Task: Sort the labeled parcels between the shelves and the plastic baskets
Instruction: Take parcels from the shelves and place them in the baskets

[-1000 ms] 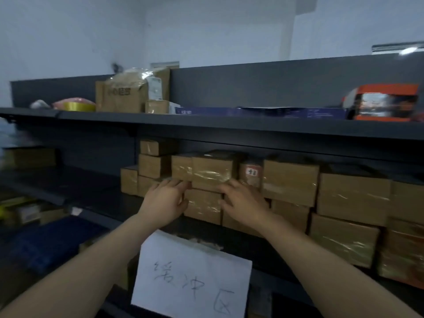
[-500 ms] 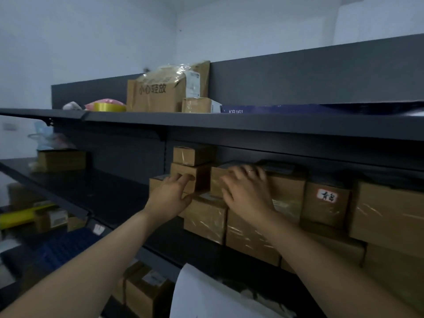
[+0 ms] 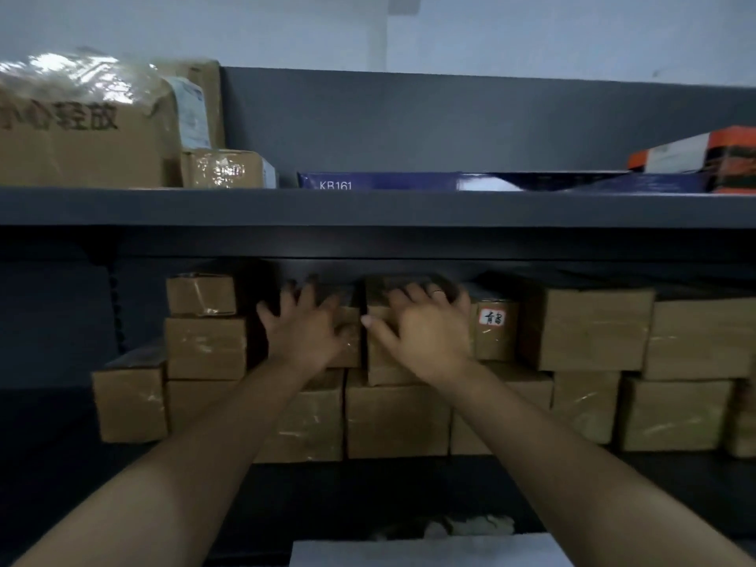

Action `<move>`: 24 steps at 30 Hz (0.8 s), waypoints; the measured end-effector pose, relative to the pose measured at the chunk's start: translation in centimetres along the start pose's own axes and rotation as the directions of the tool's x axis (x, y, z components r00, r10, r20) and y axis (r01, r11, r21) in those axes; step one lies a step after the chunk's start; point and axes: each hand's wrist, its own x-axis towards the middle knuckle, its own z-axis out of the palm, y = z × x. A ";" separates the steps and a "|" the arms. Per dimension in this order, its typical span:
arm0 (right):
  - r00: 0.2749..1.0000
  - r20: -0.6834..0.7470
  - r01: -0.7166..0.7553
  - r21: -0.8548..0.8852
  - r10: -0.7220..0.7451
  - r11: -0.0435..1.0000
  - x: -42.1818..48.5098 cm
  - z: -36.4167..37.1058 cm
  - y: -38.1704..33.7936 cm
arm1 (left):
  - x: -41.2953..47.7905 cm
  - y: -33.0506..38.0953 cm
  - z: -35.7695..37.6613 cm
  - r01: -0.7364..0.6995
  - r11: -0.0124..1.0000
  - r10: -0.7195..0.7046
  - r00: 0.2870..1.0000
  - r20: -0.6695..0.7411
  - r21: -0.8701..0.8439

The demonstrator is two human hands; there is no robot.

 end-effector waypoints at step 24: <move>0.939 0.083 -0.344 0.167 0.334 0.924 -1.5 0.1 -0.2 | -2.1 1.3 0.6 0.057 0.975 -0.059 0.998 -0.005 -0.217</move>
